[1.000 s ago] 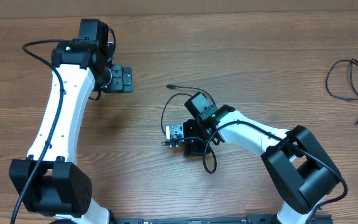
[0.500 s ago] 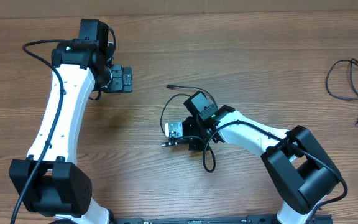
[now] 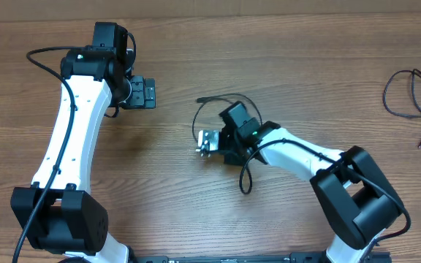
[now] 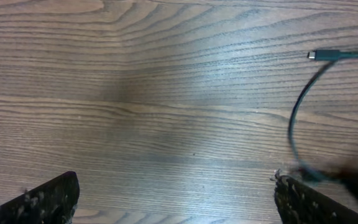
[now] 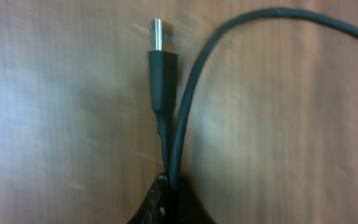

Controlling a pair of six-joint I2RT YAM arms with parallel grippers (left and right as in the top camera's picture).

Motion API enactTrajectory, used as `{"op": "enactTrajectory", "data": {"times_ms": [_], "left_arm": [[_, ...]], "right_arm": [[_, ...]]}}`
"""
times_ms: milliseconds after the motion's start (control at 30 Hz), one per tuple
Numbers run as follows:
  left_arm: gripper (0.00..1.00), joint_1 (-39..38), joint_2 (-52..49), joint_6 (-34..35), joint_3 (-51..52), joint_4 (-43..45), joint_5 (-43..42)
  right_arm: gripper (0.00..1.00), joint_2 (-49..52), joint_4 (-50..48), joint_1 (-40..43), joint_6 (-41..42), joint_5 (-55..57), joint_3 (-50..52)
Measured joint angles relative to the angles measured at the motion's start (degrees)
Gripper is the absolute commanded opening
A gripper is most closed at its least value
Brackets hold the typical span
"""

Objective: Untangle cables
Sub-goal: 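Drag the last black cable rightward off the table with the right gripper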

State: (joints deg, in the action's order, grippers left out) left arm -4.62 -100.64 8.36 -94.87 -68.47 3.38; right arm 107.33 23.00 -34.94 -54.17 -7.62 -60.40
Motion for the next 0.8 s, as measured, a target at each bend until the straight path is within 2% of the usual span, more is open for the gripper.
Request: {"op": "enactTrajectory", "data": {"times_ms": [200,267,367,733,800], "left_arm": [[1.00,0.0,0.0,0.0,0.0,0.0,0.0],[1.00,0.0,0.0,0.0,0.0,0.0,0.0],[1.00,0.0,0.0,0.0,0.0,0.0,0.0],[1.00,0.0,0.0,0.0,0.0,0.0,0.0],[0.99,0.0,0.0,0.0,0.0,0.0,0.0]], "right_arm": [[0.04,0.1,-4.1,6.3,1.8,0.8,0.0],[0.11,0.1,-5.0,9.0,2.1,0.4,0.0],[0.12,0.1,-7.3,12.7,2.6,-0.5,0.0],[0.12,0.1,-16.8,28.3,2.9,-5.1,0.0],[0.08,0.1,-18.1,31.0,3.0,-6.2,0.0]]}}
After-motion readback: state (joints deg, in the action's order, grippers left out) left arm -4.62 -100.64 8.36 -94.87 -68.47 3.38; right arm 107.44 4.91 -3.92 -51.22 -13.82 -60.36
